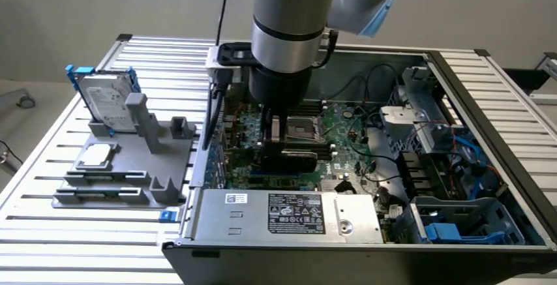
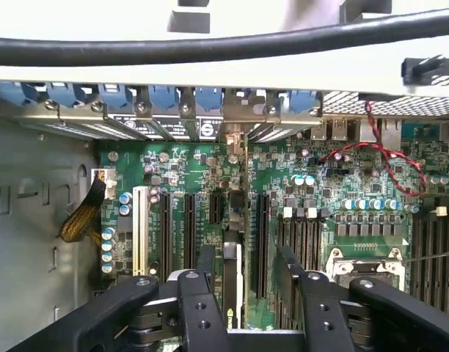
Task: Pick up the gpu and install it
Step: 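Insert the gpu into the slot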
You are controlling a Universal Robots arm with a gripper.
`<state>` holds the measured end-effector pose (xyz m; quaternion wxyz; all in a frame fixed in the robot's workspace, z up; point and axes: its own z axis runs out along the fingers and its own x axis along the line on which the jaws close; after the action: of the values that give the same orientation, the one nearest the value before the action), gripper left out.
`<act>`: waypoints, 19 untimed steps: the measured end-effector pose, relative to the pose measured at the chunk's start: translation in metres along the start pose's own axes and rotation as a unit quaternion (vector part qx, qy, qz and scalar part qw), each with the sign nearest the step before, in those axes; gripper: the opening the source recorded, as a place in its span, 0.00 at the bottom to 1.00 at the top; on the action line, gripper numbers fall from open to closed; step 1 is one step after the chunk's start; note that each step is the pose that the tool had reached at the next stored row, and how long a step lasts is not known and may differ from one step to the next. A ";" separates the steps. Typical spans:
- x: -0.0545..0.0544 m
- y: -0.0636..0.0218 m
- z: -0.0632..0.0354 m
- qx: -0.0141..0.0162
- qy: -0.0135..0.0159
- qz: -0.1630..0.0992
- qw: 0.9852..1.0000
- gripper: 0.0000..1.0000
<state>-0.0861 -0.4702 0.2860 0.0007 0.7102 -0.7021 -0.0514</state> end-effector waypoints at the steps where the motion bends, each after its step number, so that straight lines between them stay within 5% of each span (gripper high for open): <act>1: 0.000 0.0002 -0.0022 -0.001 0.000 0.000 1.000 0.47; 4: -0.001 0.0003 -0.0048 -0.002 0.000 0.000 1.000 0.44; 8: -0.001 -0.0002 -0.0050 -0.002 0.000 0.000 1.000 0.20; 11: -0.001 -0.0010 -0.0050 -0.002 0.000 -0.001 1.000 0.11; 19: 0.000 -0.0019 -0.0004 -0.002 0.000 -0.004 1.000 0.11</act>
<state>-0.0842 -0.4697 0.2863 0.0022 0.7129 -0.6993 -0.0527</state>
